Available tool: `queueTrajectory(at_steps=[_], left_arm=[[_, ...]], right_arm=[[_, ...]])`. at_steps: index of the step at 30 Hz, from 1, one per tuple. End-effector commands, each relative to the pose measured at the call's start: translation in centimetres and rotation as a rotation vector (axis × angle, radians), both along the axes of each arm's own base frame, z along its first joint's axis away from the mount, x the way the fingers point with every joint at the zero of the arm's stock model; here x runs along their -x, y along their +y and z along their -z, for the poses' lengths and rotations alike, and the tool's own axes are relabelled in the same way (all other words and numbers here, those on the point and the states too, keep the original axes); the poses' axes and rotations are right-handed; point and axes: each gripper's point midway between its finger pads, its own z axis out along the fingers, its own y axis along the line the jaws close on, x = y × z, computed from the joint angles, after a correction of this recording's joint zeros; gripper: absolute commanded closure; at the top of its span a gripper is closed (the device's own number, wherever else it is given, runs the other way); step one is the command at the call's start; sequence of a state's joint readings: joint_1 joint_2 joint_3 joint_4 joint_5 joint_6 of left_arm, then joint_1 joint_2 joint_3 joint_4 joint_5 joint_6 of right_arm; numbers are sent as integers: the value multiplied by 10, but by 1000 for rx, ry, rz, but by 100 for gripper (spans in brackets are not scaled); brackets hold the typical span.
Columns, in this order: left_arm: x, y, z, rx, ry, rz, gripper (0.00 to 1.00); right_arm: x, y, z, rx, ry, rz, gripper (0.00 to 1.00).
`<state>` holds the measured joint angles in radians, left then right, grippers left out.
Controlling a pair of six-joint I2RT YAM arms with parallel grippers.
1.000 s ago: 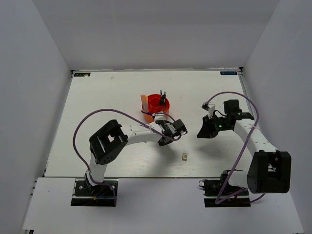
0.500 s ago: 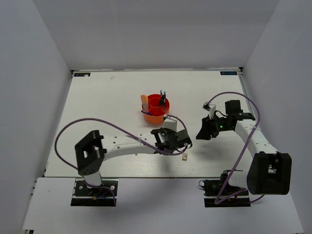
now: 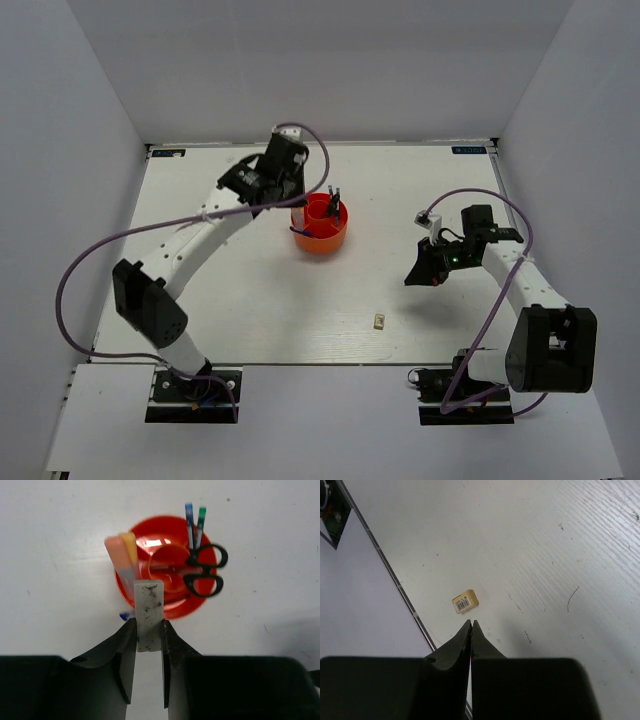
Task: Sort the stationery into containers
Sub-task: Place the stationery in the storage box.
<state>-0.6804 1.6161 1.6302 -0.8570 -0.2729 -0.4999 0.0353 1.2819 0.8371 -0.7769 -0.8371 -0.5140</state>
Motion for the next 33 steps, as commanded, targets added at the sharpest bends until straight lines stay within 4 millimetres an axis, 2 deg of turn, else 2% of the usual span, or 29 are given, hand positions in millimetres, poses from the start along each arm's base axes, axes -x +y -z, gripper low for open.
queueTrajectory(at_steps=[1,2,3,4,5,7,10,11,12,14,15,16,18,21,29,33], left_arm=[[-24,-19,-15,20,-4,205,100],[-35,-20,-7,2,-1,206,100],[-43,-24,-16,11,-26,209,100],[-52,-24,-15,19,-38,202,100],[-61,-29,-4,18,-29,212,100],[-75,-31,1,36,-35,213,100],[-91,-33,13,17,-37,245,100],[-95,-34,12,9,-52,257,100],[-98,-39,24,-13,-39,297,100],[-106,-39,14,-42,-81,332,100],[-111,-39,26,-80,-70,357,100],[-116,-38,15,-79,-92,354,100],[-124,-36,23,-100,-86,361,100],[-131,-33,23,-106,-98,359,100],[-134,-24,54,-195,-74,427,100],[-138,-25,61,-214,-81,451,100]], right_arm=[[-2,3,-11,-34,3,-27,100],[-3,4,-9,-33,7,-29,100],[-3,3,-8,-31,10,-28,100],[-2,3,-7,-27,14,-27,100],[-4,2,-7,-25,11,-26,100],[-4,1,-4,-18,22,-20,100],[-5,1,-1,-13,30,-22,100],[-6,0,-1,-10,30,-18,100],[-5,0,-1,-10,33,-19,100],[-5,0,0,-13,42,-16,100],[-5,0,0,-12,41,-15,100],[-6,-1,2,-10,44,-14,100],[-5,-1,3,-13,52,-14,100],[-5,-2,5,-18,66,-12,100],[-5,-1,4,-36,85,-18,100],[-5,-6,3,-48,84,1,100]])
